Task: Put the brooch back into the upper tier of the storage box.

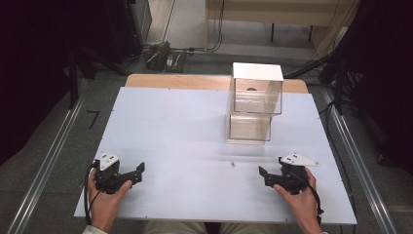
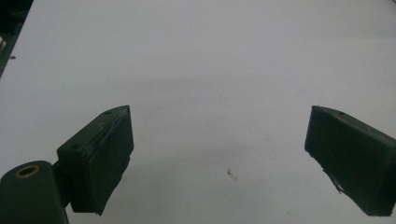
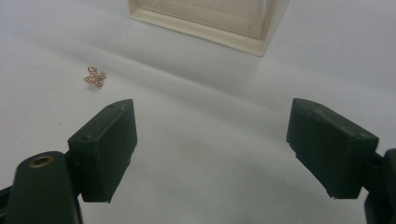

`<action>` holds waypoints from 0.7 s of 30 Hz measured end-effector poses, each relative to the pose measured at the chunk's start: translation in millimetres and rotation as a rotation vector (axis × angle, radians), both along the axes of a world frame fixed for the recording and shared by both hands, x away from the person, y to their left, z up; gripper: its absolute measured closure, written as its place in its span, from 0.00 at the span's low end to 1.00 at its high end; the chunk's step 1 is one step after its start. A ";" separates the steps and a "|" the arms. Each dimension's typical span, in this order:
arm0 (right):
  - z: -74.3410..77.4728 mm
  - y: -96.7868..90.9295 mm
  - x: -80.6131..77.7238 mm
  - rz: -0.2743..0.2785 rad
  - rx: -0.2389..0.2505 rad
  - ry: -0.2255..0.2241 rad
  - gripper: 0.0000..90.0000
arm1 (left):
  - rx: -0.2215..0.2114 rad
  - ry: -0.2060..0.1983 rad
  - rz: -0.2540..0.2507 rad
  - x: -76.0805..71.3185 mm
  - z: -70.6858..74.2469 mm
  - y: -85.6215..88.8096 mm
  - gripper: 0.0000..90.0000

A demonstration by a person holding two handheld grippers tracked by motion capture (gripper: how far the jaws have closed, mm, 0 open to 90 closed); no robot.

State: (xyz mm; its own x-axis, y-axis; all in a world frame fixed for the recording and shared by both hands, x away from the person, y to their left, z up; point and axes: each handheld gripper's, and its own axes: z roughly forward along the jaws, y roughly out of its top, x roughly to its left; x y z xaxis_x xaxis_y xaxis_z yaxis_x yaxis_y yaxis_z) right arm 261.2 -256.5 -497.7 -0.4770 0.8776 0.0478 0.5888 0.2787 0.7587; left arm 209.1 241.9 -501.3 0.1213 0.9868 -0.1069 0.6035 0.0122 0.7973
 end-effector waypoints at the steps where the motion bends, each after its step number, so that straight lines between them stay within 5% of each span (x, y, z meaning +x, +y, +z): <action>1: 0.0 1.0 0.0 0.000 -0.001 0.003 0.16 | 0.000 -0.001 0.000 -0.1 0.2 0.3 0.10; 21: -0.1 15.4 1.6 0.030 0.008 0.002 0.18 | -0.002 0.001 -0.002 0.1 -0.1 0.2 0.10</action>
State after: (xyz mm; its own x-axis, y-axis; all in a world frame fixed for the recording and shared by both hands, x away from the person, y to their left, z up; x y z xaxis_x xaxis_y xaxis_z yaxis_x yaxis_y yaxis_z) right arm 262.9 -241.2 -497.8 -0.5034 0.8622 0.0557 0.5815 0.2905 0.7599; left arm 209.2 242.0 -501.5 0.1229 0.9864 -0.1092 0.6044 0.0129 0.7966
